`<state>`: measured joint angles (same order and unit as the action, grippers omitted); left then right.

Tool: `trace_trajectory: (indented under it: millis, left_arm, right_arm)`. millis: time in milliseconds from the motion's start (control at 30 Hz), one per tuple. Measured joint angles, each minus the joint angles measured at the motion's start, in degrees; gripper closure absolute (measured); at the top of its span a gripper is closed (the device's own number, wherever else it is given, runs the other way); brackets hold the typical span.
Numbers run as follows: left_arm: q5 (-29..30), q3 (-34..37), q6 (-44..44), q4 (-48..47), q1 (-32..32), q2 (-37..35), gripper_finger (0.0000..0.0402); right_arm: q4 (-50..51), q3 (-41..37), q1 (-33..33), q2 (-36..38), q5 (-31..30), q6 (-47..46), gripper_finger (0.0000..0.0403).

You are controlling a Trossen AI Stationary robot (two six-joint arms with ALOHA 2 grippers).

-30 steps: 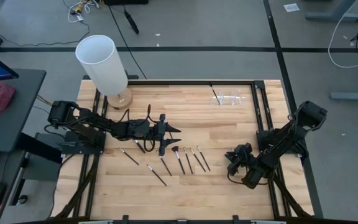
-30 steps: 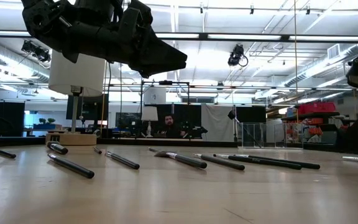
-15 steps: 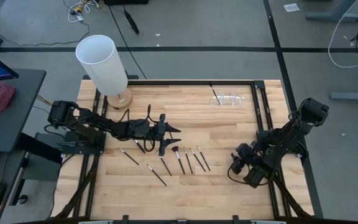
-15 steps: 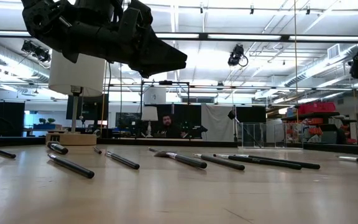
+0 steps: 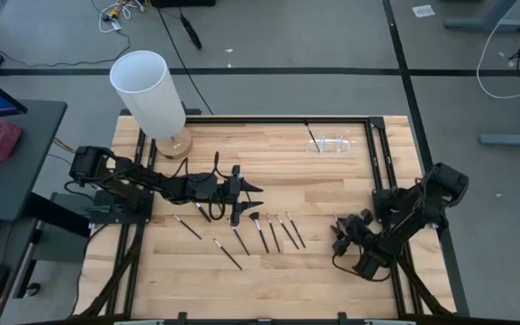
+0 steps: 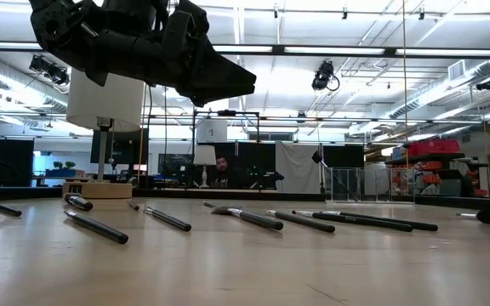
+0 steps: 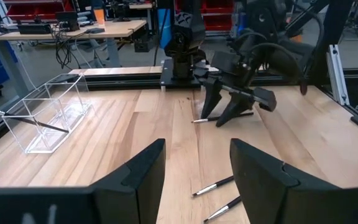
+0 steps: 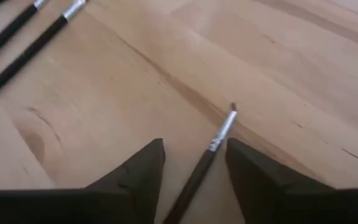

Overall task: Put items in baskets/containers
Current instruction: Put the liner brush into the transparent organizer

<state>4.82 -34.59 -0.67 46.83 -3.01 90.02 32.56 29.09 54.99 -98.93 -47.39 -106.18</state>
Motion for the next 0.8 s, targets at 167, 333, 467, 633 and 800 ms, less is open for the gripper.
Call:
trace_trajectory:
  millis: [167,333,467,633,800]
  left_arm:
    - [-0.1,0.0,0.0,0.0,-0.1,0.0,0.0218]
    - [-0.1,0.0,0.0,0.0,-0.1,0.0,0.0218]
    - [-0.1,0.0,0.0,0.0,-0.1,0.0,0.0218]
    - [-0.1,0.0,0.0,0.0,-0.1,0.0,0.0218]
    - [-0.1,0.0,0.2,0.0,-0.1,0.0,0.0218]
  right_arm:
    - [0.2,-0.4,3.5,-2.6,-2.6,-6.3,0.029]
    - [-0.3,-0.6,5.1,-3.6,-4.2,-7.4,0.0343]
    - [-1.4,-0.8,5.1,-3.6,-4.7,-7.4,0.0365]
    - [-2.7,-1.0,5.2,-3.4,-5.7,-6.8,0.039]
    - [1.8,1.6,3.0,-0.8,0.3,-4.5,0.0393]
